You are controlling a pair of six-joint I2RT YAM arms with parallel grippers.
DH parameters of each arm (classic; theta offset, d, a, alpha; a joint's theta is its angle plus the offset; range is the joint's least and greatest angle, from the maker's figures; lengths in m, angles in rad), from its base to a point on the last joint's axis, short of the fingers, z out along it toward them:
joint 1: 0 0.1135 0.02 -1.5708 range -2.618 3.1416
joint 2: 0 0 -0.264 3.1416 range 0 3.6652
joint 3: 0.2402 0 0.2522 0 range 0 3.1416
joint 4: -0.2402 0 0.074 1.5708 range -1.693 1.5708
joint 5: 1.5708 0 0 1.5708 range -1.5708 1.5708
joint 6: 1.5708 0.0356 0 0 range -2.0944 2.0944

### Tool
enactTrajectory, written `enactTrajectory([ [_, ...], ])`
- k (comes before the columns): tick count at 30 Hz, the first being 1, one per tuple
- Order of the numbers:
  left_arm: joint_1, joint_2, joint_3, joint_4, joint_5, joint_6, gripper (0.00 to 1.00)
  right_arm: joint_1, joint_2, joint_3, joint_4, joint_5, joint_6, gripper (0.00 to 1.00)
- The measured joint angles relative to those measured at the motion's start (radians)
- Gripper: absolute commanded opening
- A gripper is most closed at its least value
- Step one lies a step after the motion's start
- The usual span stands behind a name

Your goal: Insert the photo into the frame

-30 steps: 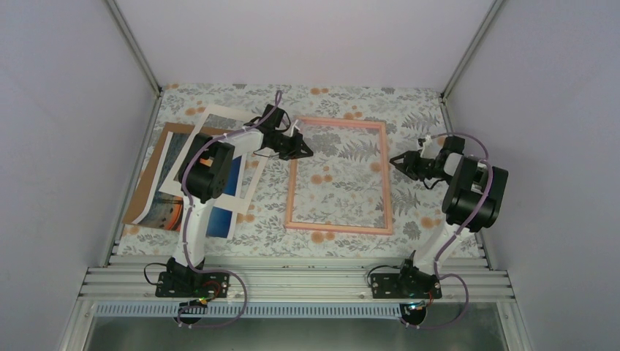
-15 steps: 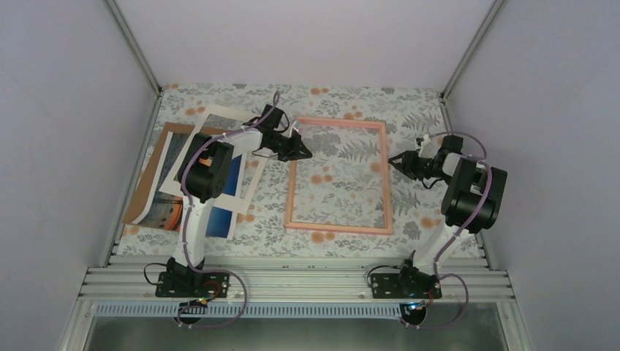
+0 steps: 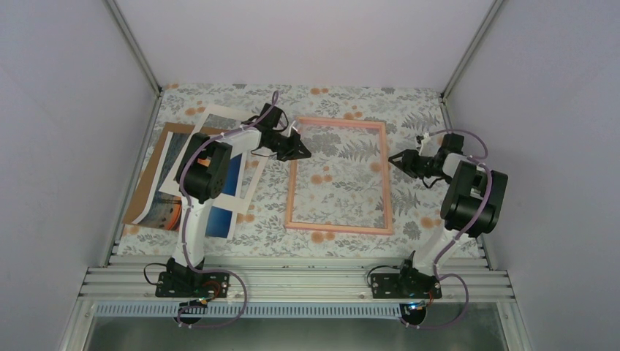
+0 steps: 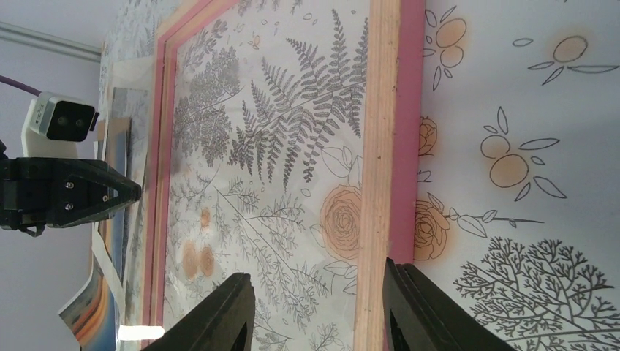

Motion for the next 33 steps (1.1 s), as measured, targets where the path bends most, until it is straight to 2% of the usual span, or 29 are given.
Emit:
enactTrajectory([
  [33, 0.015, -0.008, 0.010, -0.081, -0.003, 0.058, 0.03, 0.010, -0.031, -0.008, 0.029, 0.041, -0.005, 0.49],
])
